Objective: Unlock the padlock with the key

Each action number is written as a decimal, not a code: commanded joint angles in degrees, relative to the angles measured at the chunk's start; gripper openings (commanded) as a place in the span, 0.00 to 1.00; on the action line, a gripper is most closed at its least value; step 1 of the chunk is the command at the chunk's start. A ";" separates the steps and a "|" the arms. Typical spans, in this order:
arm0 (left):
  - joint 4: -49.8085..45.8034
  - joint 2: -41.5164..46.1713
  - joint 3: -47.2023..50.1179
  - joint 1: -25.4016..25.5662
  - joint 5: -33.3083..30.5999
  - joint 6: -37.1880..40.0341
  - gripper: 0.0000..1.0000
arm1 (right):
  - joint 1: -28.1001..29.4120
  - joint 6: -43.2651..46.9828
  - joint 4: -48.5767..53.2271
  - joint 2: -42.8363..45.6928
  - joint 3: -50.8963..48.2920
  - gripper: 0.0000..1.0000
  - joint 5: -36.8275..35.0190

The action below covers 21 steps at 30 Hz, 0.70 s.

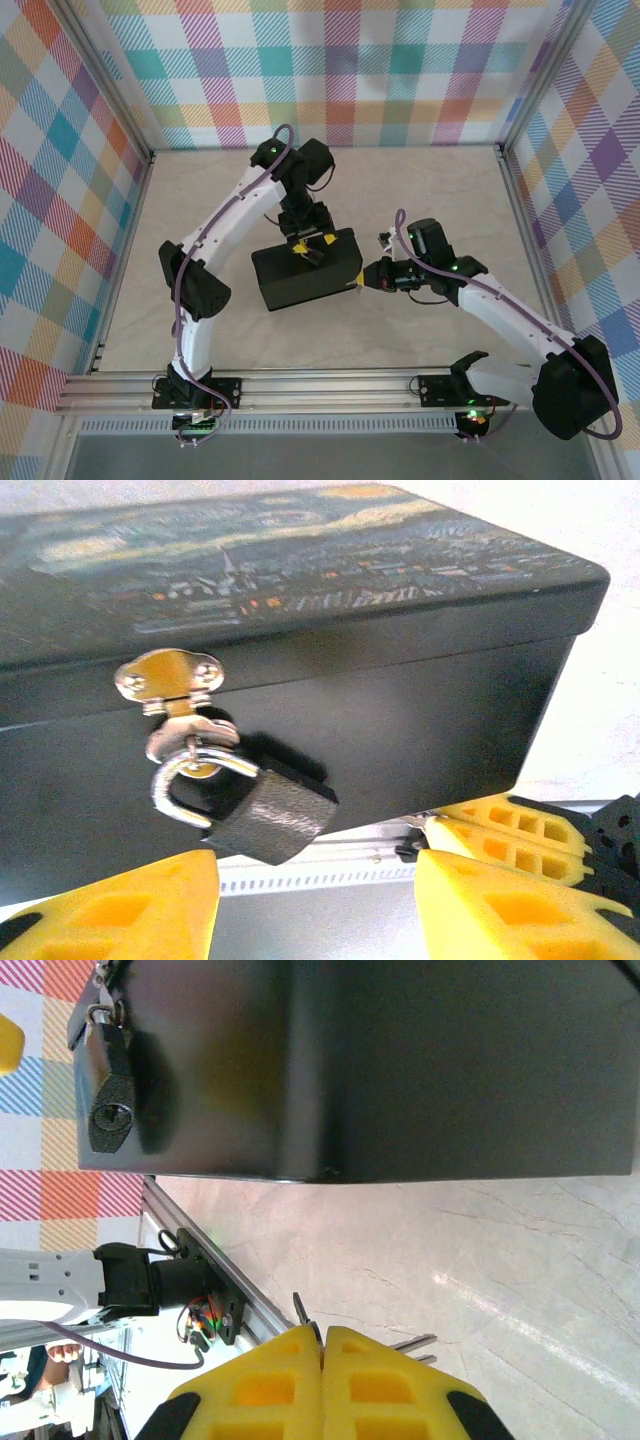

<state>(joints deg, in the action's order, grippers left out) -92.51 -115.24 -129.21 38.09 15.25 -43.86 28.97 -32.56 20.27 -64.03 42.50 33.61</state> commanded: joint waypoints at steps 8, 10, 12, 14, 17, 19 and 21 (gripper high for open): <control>22.12 14.25 17.02 -1.08 -20.43 22.65 0.59 | 1.70 -4.28 4.63 4.77 2.89 0.01 -2.31; 27.45 16.14 20.55 -1.06 -18.70 30.10 0.61 | 1.70 -5.03 4.85 5.20 3.06 0.01 -2.18; 31.05 17.41 23.11 -1.08 -16.58 38.53 0.61 | 1.84 -5.50 5.50 5.41 3.54 0.01 -2.12; 33.55 18.82 25.51 -1.17 -12.52 47.64 0.61 | 1.91 -5.14 7.37 5.57 4.49 0.01 -3.17; 29.42 18.74 25.11 -1.94 -3.33 63.71 0.62 | 1.87 -4.24 10.51 5.84 6.10 0.01 -4.51; 25.00 18.00 23.58 -2.05 -2.81 71.64 0.62 | 1.94 -3.70 12.14 6.10 7.01 0.02 -4.97; 23.79 19.00 24.59 -3.13 -1.08 77.63 0.62 | 1.92 -3.74 12.85 6.13 7.66 0.03 -5.11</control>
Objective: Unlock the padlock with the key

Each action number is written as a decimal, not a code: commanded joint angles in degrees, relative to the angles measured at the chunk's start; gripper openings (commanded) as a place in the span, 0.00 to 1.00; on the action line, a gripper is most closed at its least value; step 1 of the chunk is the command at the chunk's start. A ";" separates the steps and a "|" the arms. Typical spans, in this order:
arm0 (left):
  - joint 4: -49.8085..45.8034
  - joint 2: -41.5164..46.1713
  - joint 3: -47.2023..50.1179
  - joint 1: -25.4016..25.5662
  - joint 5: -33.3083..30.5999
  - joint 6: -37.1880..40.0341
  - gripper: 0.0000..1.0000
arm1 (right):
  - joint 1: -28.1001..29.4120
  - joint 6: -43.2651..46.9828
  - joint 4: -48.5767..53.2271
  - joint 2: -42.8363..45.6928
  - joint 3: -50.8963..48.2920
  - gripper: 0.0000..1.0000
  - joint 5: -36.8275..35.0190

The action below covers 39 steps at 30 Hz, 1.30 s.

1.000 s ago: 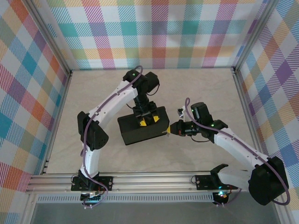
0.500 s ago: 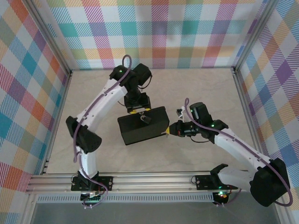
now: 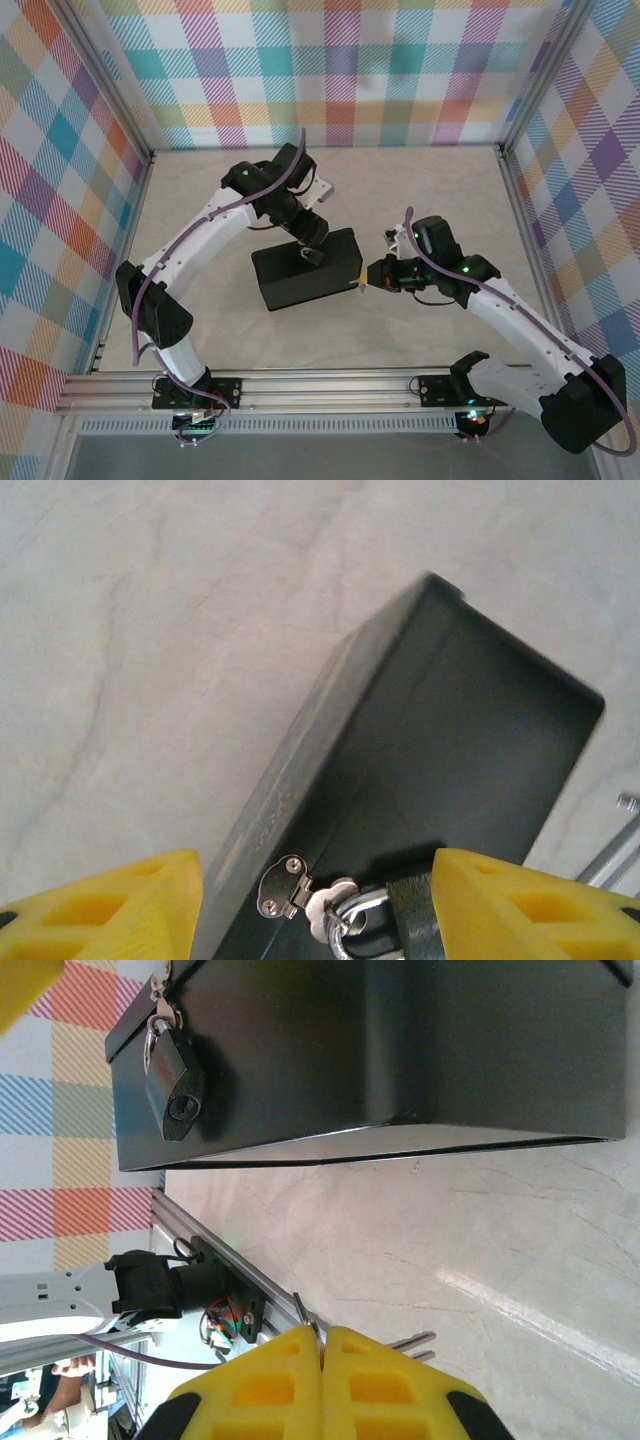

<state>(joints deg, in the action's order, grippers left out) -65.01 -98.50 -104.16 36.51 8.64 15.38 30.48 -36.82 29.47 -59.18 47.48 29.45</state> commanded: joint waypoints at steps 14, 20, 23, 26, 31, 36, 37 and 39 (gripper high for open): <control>5.86 13.38 16.53 -9.76 25.36 47.99 0.61 | 0.37 -4.47 -1.01 -3.35 4.55 0.03 3.95; 4.33 8.99 14.44 -8.04 30.02 50.10 0.60 | 0.39 -5.90 -2.99 -3.94 5.26 0.03 3.07; 3.31 7.60 14.66 -6.98 26.11 50.79 0.59 | 0.37 -6.17 -4.26 -3.40 4.92 0.04 3.08; 3.01 6.37 14.47 -6.90 25.75 51.95 0.59 | 0.45 -5.12 -4.43 -4.16 5.20 0.05 3.76; 1.56 2.74 11.57 -5.57 25.47 51.49 0.58 | 0.37 -3.89 -5.10 -5.46 5.86 0.05 4.45; 2.18 1.00 10.80 -4.13 22.99 52.28 0.58 | 0.33 -4.95 -7.67 -6.46 5.14 0.05 5.68; 1.89 0.58 10.45 -3.87 22.60 52.53 0.57 | 0.31 -5.33 -8.29 -6.66 4.99 0.05 6.19; 1.37 -0.02 10.20 -3.73 21.82 52.90 0.56 | 0.25 -5.72 -8.88 -6.74 4.85 0.05 6.65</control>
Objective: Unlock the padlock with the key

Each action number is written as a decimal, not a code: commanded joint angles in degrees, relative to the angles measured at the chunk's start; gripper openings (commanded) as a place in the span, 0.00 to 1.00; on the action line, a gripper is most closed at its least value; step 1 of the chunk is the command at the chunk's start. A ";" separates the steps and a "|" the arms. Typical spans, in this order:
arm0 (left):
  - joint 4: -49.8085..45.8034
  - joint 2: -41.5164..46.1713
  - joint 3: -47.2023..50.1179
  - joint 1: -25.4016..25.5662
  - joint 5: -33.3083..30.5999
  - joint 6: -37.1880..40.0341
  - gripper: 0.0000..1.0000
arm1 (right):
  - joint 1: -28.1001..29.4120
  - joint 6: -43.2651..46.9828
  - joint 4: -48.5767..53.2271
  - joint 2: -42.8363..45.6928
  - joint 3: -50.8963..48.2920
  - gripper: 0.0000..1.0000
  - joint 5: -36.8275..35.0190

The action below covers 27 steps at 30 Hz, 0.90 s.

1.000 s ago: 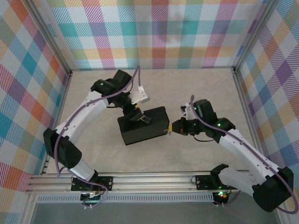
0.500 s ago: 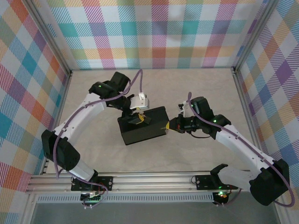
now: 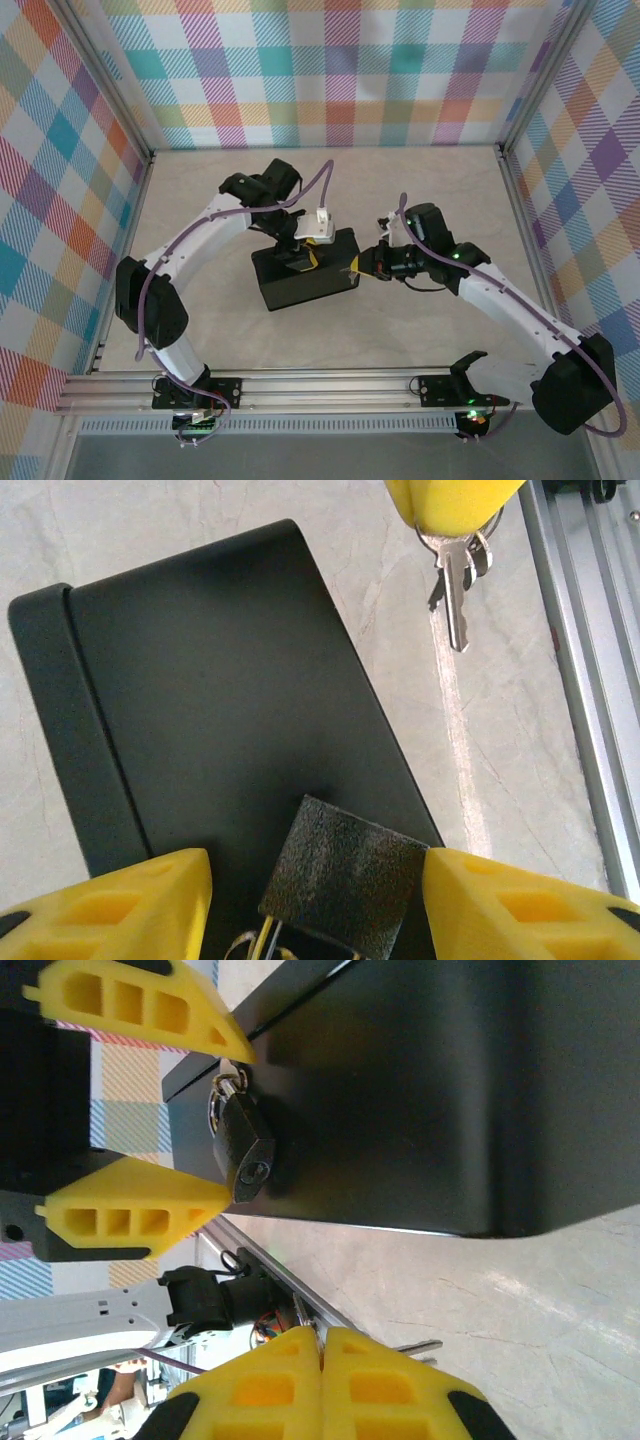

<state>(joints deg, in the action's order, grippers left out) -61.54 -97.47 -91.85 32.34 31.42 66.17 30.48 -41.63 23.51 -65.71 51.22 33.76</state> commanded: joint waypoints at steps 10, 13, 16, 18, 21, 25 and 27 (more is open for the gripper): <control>-1.32 -2.01 -0.71 0.53 -0.97 3.94 0.43 | 0.36 -1.23 -2.49 0.87 0.60 0.05 1.66; -0.83 -1.73 -0.11 0.75 -0.74 3.60 0.42 | 0.30 -2.28 -4.07 0.72 0.46 0.05 2.01; 0.36 -1.27 0.36 0.97 -1.33 2.32 0.44 | 0.35 -3.10 -5.42 -0.24 0.92 0.05 2.06; 0.54 -1.14 0.27 1.05 -1.65 1.49 0.46 | 0.41 -3.37 -5.99 -0.97 1.63 0.05 2.18; 0.68 -0.58 0.62 1.15 -1.95 1.14 0.47 | 0.31 -3.12 -6.08 -1.69 2.71 0.05 1.93; 1.88 -0.32 2.43 1.45 -3.83 1.24 0.48 | 0.33 -2.98 -6.71 -2.43 2.92 0.05 1.73; 2.20 -0.91 2.88 1.75 -5.71 1.27 0.41 | 0.35 -3.09 -7.37 -3.28 2.83 0.05 2.19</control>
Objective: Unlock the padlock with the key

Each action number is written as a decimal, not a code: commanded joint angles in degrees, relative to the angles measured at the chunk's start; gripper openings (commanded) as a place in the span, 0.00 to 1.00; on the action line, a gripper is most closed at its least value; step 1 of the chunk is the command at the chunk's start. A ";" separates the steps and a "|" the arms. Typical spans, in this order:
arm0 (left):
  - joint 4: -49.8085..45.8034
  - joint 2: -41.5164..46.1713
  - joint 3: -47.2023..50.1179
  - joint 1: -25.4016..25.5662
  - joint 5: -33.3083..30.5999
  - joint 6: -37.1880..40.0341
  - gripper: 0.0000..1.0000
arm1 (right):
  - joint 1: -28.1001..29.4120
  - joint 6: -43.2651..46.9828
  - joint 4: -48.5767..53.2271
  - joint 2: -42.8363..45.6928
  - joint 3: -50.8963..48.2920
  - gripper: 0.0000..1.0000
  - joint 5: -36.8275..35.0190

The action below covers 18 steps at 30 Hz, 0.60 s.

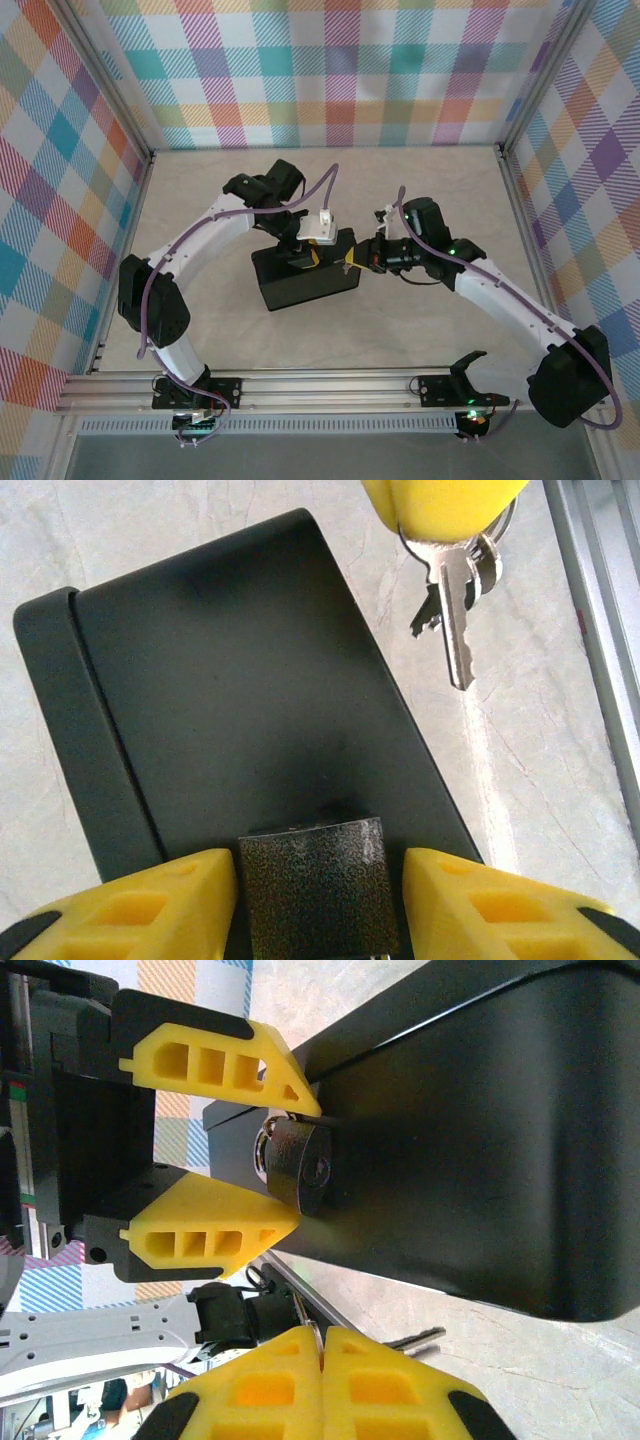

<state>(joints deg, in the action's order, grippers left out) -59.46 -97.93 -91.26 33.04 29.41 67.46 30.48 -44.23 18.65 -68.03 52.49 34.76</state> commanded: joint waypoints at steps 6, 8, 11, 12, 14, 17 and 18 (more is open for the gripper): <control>1.37 -0.04 3.34 1.06 -7.18 -0.34 0.30 | 0.21 -0.51 -4.61 -3.24 2.25 0.05 2.22; 2.28 1.26 3.61 1.06 -5.60 -0.23 0.24 | -0.12 -0.04 -4.78 -3.85 2.65 0.05 2.80; 5.49 3.71 4.90 1.02 -2.28 -0.26 0.19 | -1.43 0.06 -5.41 -4.49 2.72 0.05 3.89; 6.63 4.41 5.42 0.98 -1.38 -0.43 0.18 | -1.87 -0.24 -6.01 -4.50 2.50 0.05 4.34; 9.18 5.42 6.20 0.59 1.61 -1.29 0.17 | -2.70 -1.03 -7.85 -4.44 2.18 0.05 5.34; 11.50 5.91 6.80 0.37 4.74 -2.06 0.15 | -2.99 -0.66 -8.31 -4.88 2.53 0.05 6.32; 11.80 5.91 6.89 0.36 5.34 -2.15 0.15 | -2.99 -0.65 -8.66 -4.94 2.53 0.05 6.84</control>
<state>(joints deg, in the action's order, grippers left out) -51.64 -93.47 -85.27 33.61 30.04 65.98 27.77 -44.62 12.95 -72.47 53.39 38.63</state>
